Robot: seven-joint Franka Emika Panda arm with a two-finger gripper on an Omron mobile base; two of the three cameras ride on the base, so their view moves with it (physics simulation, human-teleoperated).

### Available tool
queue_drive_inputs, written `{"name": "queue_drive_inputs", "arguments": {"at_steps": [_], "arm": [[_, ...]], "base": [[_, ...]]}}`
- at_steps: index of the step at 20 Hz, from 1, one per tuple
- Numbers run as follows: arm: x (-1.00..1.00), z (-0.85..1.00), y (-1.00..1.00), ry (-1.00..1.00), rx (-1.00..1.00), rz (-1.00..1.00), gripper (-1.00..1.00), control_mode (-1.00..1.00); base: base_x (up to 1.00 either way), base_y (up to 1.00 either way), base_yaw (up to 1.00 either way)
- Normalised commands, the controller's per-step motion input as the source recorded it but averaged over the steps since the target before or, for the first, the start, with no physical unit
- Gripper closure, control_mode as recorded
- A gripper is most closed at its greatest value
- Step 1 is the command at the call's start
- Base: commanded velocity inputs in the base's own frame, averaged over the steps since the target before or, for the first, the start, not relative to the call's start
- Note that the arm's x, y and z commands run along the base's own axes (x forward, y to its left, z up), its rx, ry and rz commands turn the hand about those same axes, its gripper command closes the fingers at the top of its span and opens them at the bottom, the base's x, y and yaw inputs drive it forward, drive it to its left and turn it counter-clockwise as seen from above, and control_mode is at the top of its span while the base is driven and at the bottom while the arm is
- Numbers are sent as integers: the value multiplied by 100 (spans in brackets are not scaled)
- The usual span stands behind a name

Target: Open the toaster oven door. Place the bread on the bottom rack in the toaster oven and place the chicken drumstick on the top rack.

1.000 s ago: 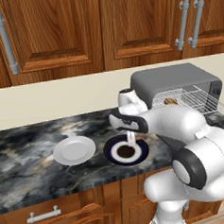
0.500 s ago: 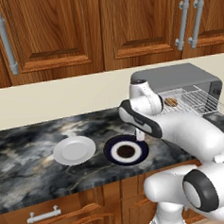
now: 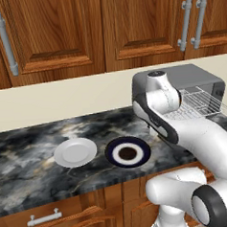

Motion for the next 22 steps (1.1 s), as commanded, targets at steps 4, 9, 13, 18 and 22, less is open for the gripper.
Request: {"name": "queue_drive_inputs", "arguments": {"at_steps": [4,9,13,18,22], "arm": [[0,32,-40,-6,0,0,100,-100],[3,25,-44,0,0,-1,100,-100],[16,18,-43,1,0,-1,100,-100],[25,12,-40,2,0,0,100,-100],[25,0,-41,0,0,0,100,-100]], "base": [[0,0,0],[0,0,0],[0,0,0],[0,0,0],[0,0,0]]}}
